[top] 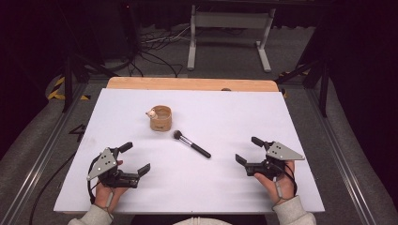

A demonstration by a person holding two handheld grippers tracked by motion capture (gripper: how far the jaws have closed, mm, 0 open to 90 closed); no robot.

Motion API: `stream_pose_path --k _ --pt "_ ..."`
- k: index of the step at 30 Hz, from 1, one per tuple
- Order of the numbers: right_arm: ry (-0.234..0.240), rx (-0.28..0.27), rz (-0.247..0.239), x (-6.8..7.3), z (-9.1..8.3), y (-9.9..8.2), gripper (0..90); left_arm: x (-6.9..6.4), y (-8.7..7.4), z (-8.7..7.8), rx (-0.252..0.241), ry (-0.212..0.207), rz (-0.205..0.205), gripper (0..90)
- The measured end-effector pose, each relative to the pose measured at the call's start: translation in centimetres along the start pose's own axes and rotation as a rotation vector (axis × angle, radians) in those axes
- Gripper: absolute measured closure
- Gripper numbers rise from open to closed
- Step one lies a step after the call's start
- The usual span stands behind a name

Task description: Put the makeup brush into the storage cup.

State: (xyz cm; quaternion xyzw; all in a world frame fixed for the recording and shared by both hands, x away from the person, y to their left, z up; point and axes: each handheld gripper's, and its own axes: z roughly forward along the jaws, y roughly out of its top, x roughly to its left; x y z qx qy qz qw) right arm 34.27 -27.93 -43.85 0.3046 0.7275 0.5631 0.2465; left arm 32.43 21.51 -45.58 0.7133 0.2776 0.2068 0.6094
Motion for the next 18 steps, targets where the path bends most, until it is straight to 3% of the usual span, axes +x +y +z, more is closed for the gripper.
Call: stream_pose_path --k 18 --pt "-0.015 -0.048 -0.011 0.30 -0.39 0.10 4.9 0.26 0.14 -0.30 -0.035 -0.006 -0.003 0.0"
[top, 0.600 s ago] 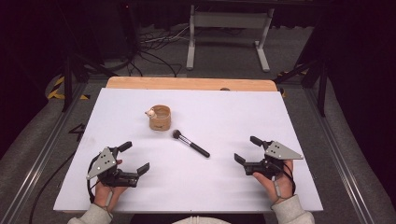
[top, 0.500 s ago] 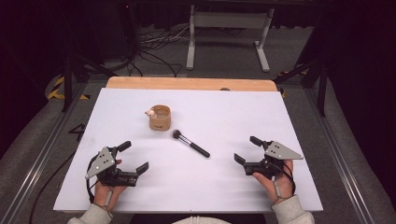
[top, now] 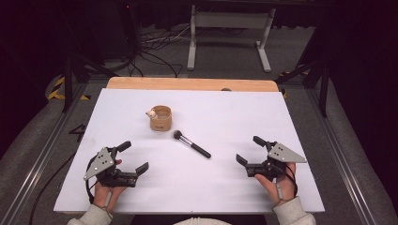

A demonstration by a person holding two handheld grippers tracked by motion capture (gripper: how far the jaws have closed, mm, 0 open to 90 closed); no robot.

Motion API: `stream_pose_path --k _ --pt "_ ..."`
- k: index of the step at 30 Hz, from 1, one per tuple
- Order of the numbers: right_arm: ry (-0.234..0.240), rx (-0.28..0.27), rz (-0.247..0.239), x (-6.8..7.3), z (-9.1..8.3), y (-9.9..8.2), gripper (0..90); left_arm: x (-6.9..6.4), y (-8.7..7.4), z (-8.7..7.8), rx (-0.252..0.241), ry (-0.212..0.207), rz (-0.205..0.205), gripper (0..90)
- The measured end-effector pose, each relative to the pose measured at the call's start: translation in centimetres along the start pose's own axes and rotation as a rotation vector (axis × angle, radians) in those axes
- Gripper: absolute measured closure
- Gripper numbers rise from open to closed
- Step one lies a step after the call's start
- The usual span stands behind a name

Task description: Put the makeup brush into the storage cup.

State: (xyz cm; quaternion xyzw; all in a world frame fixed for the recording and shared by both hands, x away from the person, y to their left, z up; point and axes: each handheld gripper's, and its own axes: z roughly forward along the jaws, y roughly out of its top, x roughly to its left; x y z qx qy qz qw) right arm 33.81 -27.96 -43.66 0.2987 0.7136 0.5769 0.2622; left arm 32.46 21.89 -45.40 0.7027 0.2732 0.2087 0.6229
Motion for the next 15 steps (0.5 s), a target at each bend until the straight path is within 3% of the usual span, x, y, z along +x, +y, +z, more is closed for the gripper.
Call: stream_pose_path --k 5,9,15 --pt "-0.026 -0.033 0.000 0.03 -0.22 0.03 3.0 0.37 -0.11 -0.16 -0.051 0.002 -0.007 0.0" --pt "-0.024 -0.045 0.003 0.07 -0.35 -0.05 2.4 0.68 -0.24 -0.20 -0.056 0.007 -0.047 0.0" --pt "-0.016 -0.048 -0.004 0.14 -0.28 -0.02 2.1 0.51 -0.05 -0.21 -0.047 0.006 -0.025 0.0"
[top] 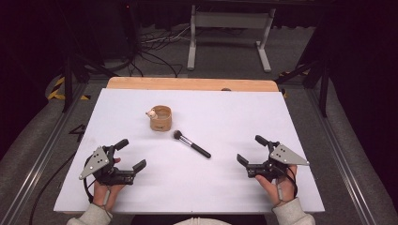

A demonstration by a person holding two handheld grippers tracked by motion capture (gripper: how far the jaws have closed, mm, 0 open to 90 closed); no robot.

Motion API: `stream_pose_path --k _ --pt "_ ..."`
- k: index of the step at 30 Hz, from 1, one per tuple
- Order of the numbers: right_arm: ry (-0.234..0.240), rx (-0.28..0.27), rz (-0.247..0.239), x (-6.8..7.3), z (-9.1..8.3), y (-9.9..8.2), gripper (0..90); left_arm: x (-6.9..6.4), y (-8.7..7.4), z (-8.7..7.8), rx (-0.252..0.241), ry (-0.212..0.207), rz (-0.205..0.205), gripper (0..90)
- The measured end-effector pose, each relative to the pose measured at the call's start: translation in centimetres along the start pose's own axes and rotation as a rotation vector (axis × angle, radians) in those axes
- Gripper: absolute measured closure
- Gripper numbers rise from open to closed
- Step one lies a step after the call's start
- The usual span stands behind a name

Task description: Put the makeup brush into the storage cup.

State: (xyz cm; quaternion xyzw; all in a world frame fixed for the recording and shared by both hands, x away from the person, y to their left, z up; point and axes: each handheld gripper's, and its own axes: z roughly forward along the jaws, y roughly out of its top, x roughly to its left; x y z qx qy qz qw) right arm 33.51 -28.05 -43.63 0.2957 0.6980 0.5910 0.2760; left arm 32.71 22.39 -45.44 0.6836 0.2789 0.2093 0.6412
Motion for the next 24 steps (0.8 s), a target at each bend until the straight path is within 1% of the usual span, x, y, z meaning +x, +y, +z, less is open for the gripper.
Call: stream_pose_path --k 6,13,14,16,18,20,24 --pt "-0.001 -0.001 -0.001 -0.02 -0.09 0.16 2.1 -0.02 0.10 -0.09 0.007 0.008 0.004 0.0" --pt "0.003 0.001 -0.002 0.01 -0.11 0.17 2.1 -0.08 0.17 -0.07 0.008 0.004 -0.006 0.0" --pt "0.004 0.000 -0.002 0.01 -0.09 0.18 2.1 -0.08 0.18 -0.05 0.010 0.003 0.000 0.0" --pt "0.004 0.004 -0.001 0.02 0.02 0.21 2.1 -0.14 0.18 0.00 0.013 0.002 0.004 0.0" --pt "-0.004 0.021 -0.011 0.03 0.20 0.21 2.1 -0.19 0.19 0.01 0.013 0.006 0.000 0.0" --pt "0.002 0.031 -0.011 0.04 0.42 0.28 2.1 -0.23 0.22 -0.02 0.022 0.011 0.003 0.0" --pt "0.009 0.025 -0.001 0.11 0.77 0.77 2.1 -0.25 0.22 -0.15 0.028 0.016 0.001 0.0"
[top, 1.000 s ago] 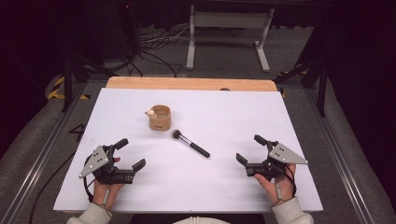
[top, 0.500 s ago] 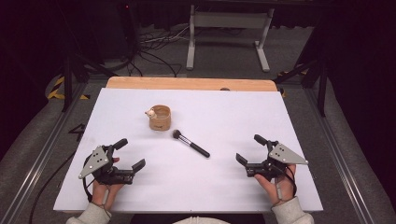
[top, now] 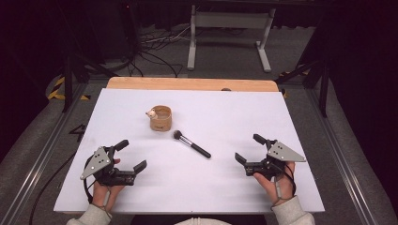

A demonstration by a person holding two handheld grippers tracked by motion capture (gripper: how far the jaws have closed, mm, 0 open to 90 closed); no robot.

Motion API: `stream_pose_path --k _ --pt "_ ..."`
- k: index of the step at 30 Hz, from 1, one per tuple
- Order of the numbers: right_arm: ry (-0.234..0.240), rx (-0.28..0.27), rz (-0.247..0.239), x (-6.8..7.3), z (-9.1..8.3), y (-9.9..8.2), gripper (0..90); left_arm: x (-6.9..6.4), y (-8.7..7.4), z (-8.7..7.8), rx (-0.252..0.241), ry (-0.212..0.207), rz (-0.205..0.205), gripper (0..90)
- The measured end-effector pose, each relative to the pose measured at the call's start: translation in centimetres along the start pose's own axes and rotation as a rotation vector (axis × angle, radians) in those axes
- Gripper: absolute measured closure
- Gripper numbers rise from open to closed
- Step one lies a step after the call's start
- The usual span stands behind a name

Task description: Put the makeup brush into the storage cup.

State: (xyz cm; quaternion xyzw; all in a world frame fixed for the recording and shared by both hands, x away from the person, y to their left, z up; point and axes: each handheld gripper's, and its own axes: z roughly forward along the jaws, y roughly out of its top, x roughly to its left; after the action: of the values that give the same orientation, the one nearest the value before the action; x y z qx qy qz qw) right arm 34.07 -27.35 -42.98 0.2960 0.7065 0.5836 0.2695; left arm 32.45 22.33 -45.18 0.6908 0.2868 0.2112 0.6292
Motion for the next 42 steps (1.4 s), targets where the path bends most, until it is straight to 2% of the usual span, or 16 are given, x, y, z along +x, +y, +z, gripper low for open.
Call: stream_pose_path --k 8,17,23,25,29,33,36,39,42 --pt "0.047 0.011 0.027 0.3 2.0 1.0 2.1 0.0 0.0 0.0 0.002 0.003 0.001 0.0" --pt "0.144 0.066 -0.012 1.5 5.6 3.5 3.7 0.2 0.0 0.0 0.003 0.000 -0.001 0.0" --pt "0.180 0.112 -0.023 1.9 7.8 4.5 4.3 0.2 -0.1 -0.2 0.000 0.002 -0.010 0.0" --pt "0.202 0.137 -0.028 1.9 8.3 4.7 5.9 0.2 0.0 -0.2 0.001 0.005 -0.008 0.0" --pt "0.212 0.174 -0.034 2.1 9.0 5.2 6.4 0.2 0.0 -0.1 0.004 0.002 -0.005 0.0" --pt "0.217 0.229 -0.032 2.1 9.5 5.9 6.6 0.2 0.0 0.0 0.003 0.000 -0.006 0.0" --pt "0.229 0.337 -0.070 2.0 9.9 6.7 7.1 0.2 0.0 0.1 0.009 -0.005 -0.018 0.0" --pt "0.246 0.436 -0.069 1.9 10.4 7.4 6.7 0.2 0.0 0.1 0.009 -0.005 -0.019 0.0" --pt "0.242 0.467 -0.075 1.8 10.7 7.7 5.7 0.2 0.0 0.1 0.008 -0.008 -0.025 0.0"
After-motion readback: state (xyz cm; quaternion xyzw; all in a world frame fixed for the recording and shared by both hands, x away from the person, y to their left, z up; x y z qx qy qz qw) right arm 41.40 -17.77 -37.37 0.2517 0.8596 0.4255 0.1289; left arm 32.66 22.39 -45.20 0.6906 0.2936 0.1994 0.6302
